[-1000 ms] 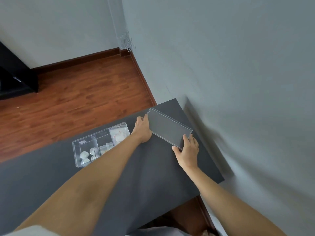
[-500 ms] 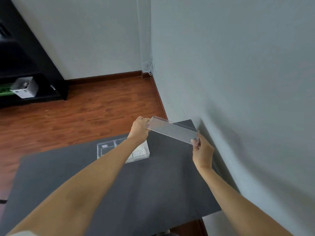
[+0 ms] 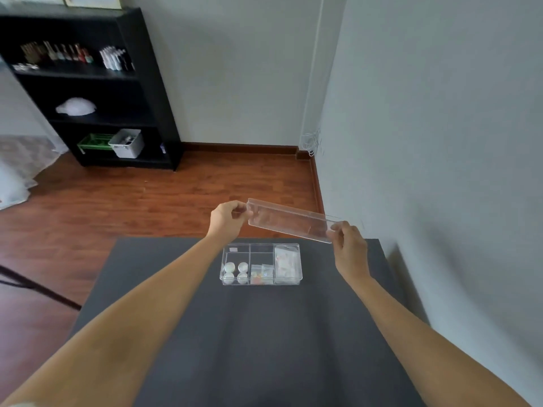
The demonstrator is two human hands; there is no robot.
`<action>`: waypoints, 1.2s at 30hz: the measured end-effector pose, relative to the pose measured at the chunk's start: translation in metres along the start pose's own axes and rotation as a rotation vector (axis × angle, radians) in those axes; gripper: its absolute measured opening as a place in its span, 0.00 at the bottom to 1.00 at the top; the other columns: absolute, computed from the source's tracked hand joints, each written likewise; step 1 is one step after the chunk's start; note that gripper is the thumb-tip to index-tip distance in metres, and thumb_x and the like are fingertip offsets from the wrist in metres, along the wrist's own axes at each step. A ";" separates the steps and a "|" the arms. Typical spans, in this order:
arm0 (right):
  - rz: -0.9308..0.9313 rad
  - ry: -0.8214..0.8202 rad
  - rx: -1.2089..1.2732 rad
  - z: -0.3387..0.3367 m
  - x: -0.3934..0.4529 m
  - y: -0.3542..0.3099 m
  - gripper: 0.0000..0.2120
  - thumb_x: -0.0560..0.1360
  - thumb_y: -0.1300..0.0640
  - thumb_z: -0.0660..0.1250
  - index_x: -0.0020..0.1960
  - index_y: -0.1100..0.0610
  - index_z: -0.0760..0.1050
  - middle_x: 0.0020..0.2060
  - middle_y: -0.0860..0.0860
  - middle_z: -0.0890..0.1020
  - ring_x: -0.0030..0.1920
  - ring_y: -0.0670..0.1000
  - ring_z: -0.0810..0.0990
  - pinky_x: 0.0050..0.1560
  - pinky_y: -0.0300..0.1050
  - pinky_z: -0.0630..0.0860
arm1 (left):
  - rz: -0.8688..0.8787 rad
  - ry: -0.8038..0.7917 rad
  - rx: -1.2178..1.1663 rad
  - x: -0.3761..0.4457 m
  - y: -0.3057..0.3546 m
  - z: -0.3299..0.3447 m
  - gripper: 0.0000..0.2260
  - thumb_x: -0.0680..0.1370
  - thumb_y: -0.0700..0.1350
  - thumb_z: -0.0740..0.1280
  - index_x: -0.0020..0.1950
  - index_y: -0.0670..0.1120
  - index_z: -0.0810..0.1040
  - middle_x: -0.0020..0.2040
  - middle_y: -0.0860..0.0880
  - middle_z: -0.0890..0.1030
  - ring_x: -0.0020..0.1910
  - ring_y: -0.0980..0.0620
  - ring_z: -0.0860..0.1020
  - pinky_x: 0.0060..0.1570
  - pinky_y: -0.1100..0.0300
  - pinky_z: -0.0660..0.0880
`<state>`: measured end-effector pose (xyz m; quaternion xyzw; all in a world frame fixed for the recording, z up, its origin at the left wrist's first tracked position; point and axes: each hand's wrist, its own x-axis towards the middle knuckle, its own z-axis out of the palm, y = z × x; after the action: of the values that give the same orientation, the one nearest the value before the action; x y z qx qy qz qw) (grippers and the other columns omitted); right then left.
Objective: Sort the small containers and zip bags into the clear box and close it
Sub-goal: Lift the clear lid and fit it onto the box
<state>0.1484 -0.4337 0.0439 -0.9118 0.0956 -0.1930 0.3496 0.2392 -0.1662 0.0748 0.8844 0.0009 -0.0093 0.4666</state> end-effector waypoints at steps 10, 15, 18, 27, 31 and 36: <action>0.171 -0.194 0.059 0.054 0.005 -0.022 0.08 0.78 0.55 0.67 0.48 0.61 0.74 0.39 0.53 0.81 0.40 0.54 0.79 0.42 0.44 0.73 | -0.246 0.050 -0.028 -0.012 -0.053 -0.024 0.07 0.76 0.48 0.70 0.43 0.46 0.83 0.33 0.52 0.82 0.33 0.55 0.76 0.42 0.60 0.74; 0.291 -0.294 -0.067 0.073 0.003 -0.021 0.16 0.76 0.56 0.68 0.33 0.64 0.73 0.32 0.56 0.77 0.36 0.56 0.75 0.39 0.48 0.71 | -0.374 -0.010 0.091 -0.018 -0.075 -0.016 0.12 0.77 0.46 0.67 0.41 0.42 0.85 0.35 0.47 0.82 0.38 0.50 0.78 0.41 0.59 0.76; 0.296 -0.322 -0.156 0.078 0.002 -0.021 0.24 0.76 0.57 0.67 0.25 0.58 0.62 0.23 0.51 0.69 0.31 0.54 0.70 0.36 0.45 0.68 | -0.437 -0.049 0.150 -0.021 -0.085 -0.007 0.11 0.77 0.44 0.66 0.36 0.44 0.83 0.36 0.46 0.79 0.37 0.47 0.74 0.38 0.59 0.73; 0.345 -0.402 -0.259 0.086 0.001 -0.018 0.16 0.77 0.56 0.67 0.34 0.62 0.71 0.33 0.56 0.76 0.36 0.55 0.75 0.43 0.42 0.71 | -0.510 -0.102 0.225 -0.024 -0.096 0.009 0.11 0.75 0.41 0.62 0.32 0.45 0.73 0.34 0.46 0.71 0.36 0.49 0.65 0.34 0.59 0.67; 0.357 -0.393 -0.267 0.086 -0.001 -0.018 0.18 0.77 0.55 0.67 0.33 0.62 0.69 0.32 0.56 0.75 0.35 0.56 0.74 0.44 0.43 0.72 | -0.499 -0.112 0.226 -0.022 -0.098 0.010 0.11 0.77 0.41 0.63 0.34 0.47 0.74 0.36 0.47 0.72 0.37 0.50 0.66 0.35 0.59 0.68; 0.368 -0.392 -0.264 0.087 -0.002 -0.019 0.17 0.77 0.55 0.67 0.34 0.62 0.70 0.33 0.56 0.76 0.36 0.56 0.74 0.43 0.43 0.71 | -0.480 -0.099 0.229 -0.022 -0.098 0.011 0.12 0.77 0.42 0.64 0.33 0.45 0.76 0.35 0.46 0.73 0.35 0.47 0.67 0.34 0.59 0.68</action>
<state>0.1834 -0.3669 -0.0035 -0.9367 0.2142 0.0674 0.2688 0.2157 -0.1194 -0.0116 0.9044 0.1865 -0.1627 0.3475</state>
